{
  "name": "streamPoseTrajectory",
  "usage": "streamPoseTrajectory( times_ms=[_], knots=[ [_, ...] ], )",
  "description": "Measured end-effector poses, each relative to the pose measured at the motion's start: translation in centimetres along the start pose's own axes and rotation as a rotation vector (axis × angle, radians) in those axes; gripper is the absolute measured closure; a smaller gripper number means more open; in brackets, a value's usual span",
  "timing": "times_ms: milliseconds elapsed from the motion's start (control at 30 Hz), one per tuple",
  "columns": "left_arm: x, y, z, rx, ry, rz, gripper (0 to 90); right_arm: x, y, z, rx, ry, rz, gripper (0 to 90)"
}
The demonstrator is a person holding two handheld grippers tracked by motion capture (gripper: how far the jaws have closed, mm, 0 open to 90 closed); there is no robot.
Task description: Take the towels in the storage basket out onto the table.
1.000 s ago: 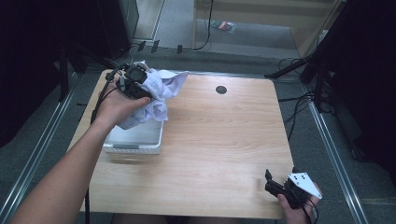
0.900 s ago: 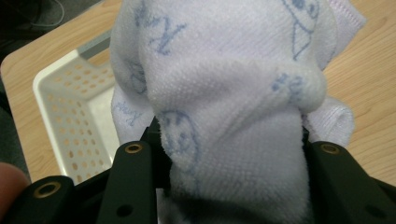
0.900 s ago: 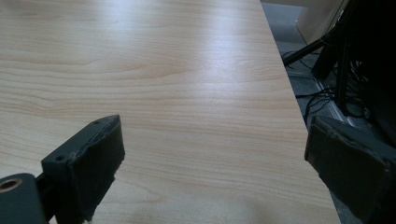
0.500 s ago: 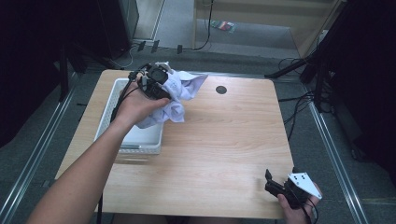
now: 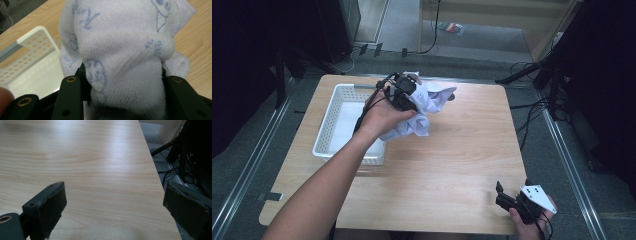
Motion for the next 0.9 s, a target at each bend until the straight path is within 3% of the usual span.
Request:
streamPoseTrajectory(
  times_ms=[233,467,667,900],
  knots=[
    [0.6,1.5,-2.7,-0.029,0.015,0.005,53.7,0.0,0.0,0.0,0.000,-0.001,-0.002,4.9],
    [0.6,3.1,-4.3,-0.052,0.019,0.017,53.3,0.0,0.0,0.0,0.001,0.001,-0.005,4.9],
    [-0.1,4.8,-5.4,-0.075,0.016,0.040,53.0,0.0,0.0,0.0,0.001,-0.001,-0.004,4.9],
    [-1.8,7.1,-6.1,-0.100,-0.018,0.063,52.3,0.0,0.0,0.0,0.001,0.001,-0.004,4.9]
  ],
)
Point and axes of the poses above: each handheld gripper's, and its own axes: y roughly forward along the jaws, x roughly out of its top, z roughly to its left, the point moved 9 cm from there along y, roughly forward along the jaws, and after that the axes turned 12 degrees about -z, right-handed, at the moved point
